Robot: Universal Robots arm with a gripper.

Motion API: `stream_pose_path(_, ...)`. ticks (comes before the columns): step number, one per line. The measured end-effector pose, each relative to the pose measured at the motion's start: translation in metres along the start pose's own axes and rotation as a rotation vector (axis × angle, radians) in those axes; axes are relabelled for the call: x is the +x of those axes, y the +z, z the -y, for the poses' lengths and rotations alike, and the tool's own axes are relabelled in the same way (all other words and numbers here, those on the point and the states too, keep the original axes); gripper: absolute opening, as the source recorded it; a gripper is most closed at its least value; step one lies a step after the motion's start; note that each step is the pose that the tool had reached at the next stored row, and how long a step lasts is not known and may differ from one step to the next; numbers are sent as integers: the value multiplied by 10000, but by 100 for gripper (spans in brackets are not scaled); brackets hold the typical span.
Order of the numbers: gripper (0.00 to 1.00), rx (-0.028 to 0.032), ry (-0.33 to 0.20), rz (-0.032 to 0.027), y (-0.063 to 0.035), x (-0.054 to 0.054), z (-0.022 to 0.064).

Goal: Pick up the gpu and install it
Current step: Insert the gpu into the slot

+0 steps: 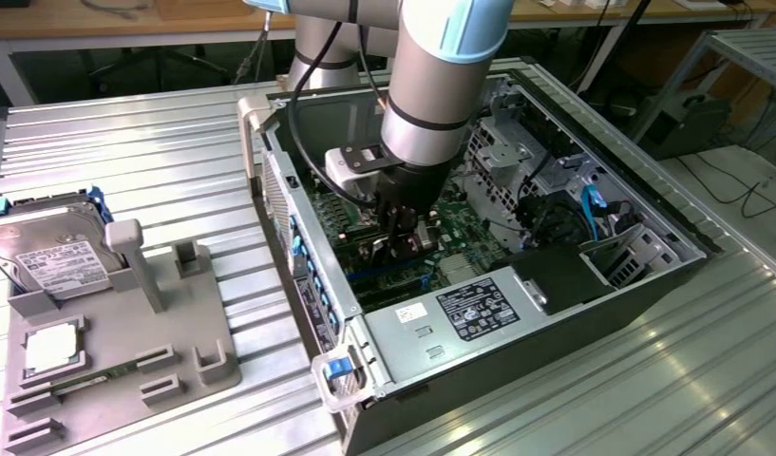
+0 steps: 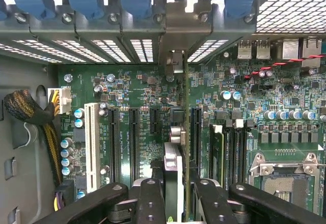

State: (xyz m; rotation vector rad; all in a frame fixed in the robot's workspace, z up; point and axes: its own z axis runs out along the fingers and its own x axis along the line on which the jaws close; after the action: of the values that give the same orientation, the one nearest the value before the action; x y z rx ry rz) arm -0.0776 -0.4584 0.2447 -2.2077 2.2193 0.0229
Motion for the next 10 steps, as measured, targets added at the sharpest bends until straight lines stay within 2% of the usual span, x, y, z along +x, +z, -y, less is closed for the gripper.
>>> stream_pose_path(10, 28, 6, 0, 10, 4, -1, -11)
